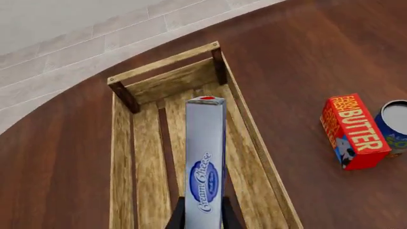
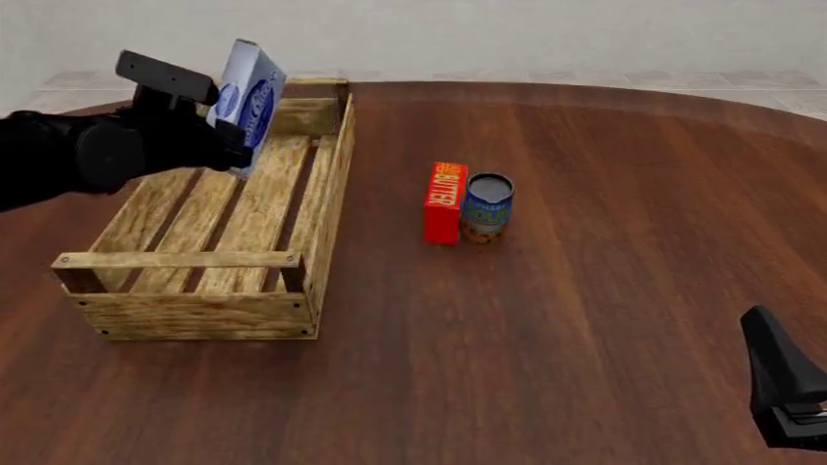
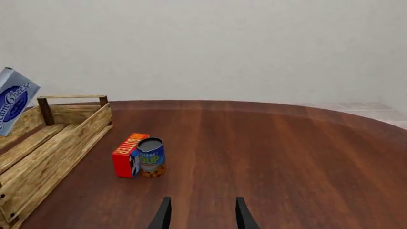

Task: Pick up the cream cheese and put it in the tray.

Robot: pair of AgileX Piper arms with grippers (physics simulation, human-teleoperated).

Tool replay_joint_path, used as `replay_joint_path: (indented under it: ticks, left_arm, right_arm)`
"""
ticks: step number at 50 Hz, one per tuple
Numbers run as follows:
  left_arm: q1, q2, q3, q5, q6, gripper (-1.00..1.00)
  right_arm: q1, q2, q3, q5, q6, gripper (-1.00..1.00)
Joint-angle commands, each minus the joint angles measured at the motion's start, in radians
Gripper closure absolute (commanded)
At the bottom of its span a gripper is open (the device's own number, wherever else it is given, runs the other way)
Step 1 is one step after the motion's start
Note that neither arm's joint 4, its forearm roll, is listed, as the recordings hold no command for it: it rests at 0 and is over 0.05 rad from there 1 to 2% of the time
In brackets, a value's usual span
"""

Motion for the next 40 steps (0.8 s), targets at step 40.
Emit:
replay_joint_path:
  ticks: [40]
  left_arm:
    - [0.053,0.338,-0.186,0.137,0.077,1.00]
  right_arm:
    - [0.012,-0.002,0.018,-0.013,0.003,-1.00]
